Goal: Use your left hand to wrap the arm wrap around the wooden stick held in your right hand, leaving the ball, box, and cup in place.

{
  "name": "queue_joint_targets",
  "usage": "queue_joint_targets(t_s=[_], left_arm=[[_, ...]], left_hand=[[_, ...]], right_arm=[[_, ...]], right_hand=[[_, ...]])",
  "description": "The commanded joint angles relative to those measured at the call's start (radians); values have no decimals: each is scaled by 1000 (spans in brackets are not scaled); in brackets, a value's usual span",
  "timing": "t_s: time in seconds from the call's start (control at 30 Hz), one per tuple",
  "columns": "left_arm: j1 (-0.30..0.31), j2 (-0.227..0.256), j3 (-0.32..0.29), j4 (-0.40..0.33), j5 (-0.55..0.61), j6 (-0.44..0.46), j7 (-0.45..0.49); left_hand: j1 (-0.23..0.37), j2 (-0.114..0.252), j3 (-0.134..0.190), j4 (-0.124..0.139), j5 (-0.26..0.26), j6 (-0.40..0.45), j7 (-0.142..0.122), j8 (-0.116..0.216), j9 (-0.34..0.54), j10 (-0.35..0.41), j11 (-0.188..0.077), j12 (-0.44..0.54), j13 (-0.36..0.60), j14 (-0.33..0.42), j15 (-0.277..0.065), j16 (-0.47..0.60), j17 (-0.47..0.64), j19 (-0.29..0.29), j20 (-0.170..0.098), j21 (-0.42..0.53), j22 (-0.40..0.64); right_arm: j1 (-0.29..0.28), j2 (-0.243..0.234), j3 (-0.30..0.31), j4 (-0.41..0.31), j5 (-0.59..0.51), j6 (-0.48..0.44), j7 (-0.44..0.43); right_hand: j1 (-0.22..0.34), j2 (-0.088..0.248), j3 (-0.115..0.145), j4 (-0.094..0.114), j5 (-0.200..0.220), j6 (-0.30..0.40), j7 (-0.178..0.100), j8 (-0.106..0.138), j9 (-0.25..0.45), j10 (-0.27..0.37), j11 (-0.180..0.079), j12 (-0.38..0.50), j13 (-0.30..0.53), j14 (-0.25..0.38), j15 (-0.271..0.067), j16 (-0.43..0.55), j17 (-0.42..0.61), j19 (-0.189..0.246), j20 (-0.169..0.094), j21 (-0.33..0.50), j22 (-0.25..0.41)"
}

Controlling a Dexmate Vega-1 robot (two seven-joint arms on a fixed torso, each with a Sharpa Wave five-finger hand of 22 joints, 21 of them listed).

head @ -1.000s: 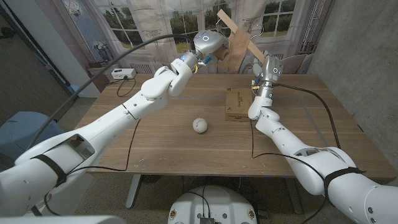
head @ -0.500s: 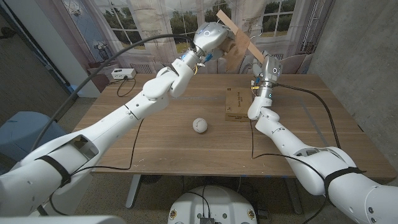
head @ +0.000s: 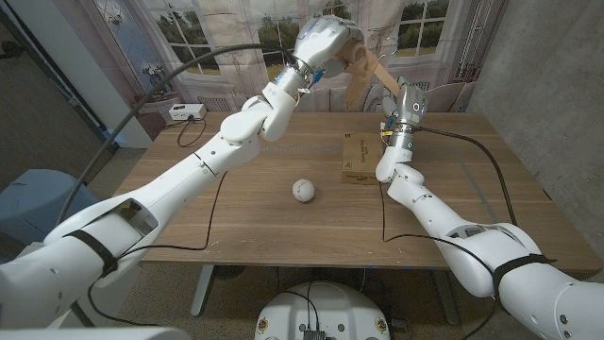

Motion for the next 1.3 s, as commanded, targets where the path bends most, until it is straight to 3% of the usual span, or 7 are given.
queue_joint_targets(t_s=[0.03, 0.37, 0.8, 1.03, 1.3], left_arm=[[-29, -43, 0, 66, -20, -23, 153], [-100, -77, 28, 140, -17, -25, 192], [-186, -121, 72, 234, -25, -35, 235], [-225, -138, 104, 267, -27, -53, 244], [-251, -144, 120, 262, -17, -53, 244]], left_hand=[[156, 173, 144, 43, 4, 156, 119, 5, 2, 9, -1, 0, 3, 172, -257, 5, 10, 23, -181, 2, 5], [156, 173, 142, 43, 4, 156, 118, 3, 5, 11, 0, -2, 5, 171, -257, 4, 11, 22, -181, 0, 5], [156, 173, 141, 43, 4, 158, 119, 1, 5, 13, -1, -4, 6, 173, -257, 1, 9, 21, -182, -1, 5], [155, 171, 141, 43, 4, 158, 119, 0, 5, 13, 0, -5, 7, 173, -258, 1, 10, 20, -182, -2, 4], [156, 173, 141, 43, 4, 158, 119, -1, 6, 13, -2, -7, 8, 174, -256, 0, 10, 20, -182, -3, 4]], right_arm=[[1, 4, 2, 11, 1, 8, 0], [-2, 27, 43, 28, -81, 84, 0], [-45, 66, 98, -22, -248, 181, 0], [-36, 80, 83, -19, -325, 200, 0], [10, 83, 43, 61, -339, 198, 0]], right_hand=[[-141, 147, -1, 5, 3, -2, -3, 8, 2, -4, -2, 4, 1, 1, -61, 12, 32, -7, -79, 5, 1], [-141, 148, -1, 5, 3, -4, -2, 12, 1, -4, 0, 6, 4, 0, -61, 12, 32, -8, -78, 4, 1], [-141, 148, -1, 5, 3, -3, -1, 17, -3, 2, 0, 1, -6, 2, -61, 13, 32, -6, -79, 5, 1], [-142, 147, -1, 6, 3, -4, -1, 20, -4, 2, -1, 5, -2, 3, -61, 13, 32, -6, -81, 5, 1], [-142, 147, -1, 6, 3, -5, -2, 22, -5, -4, -1, 10, 5, 3, -61, 13, 32, -6, -81, 4, 1]])
